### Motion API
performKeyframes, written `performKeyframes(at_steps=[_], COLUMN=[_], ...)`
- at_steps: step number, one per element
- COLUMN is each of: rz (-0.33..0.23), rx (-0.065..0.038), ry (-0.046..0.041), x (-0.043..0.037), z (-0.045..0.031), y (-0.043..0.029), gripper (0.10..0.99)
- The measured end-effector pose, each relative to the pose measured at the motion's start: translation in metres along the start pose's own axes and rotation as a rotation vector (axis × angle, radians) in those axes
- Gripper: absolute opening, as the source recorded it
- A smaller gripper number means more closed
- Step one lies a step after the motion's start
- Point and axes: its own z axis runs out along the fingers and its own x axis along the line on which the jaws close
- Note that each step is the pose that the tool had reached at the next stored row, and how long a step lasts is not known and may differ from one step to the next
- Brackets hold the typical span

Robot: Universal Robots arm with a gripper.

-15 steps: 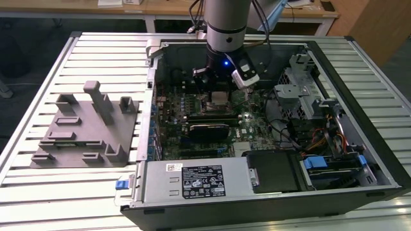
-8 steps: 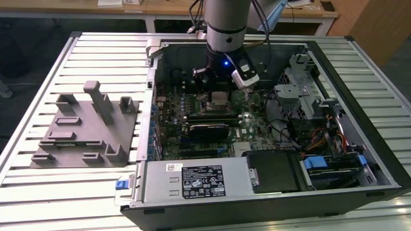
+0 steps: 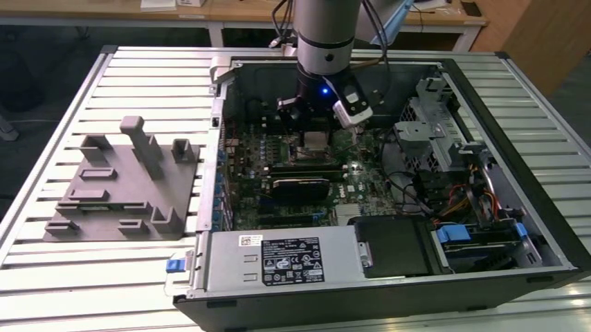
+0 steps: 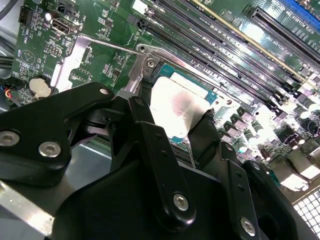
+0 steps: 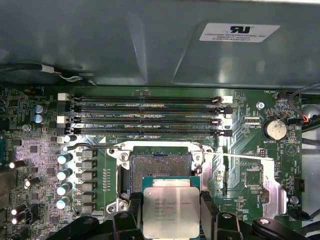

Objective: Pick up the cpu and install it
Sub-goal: 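Place the cpu into insertion slot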

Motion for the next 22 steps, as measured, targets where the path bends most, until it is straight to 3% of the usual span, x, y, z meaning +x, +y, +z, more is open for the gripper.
performKeyframes(at_steps=[22], rz=[0.38], rx=[0.014], ry=[-0.0124], x=[0.0], z=[0.0006], y=[0.0], gripper=[0.541])
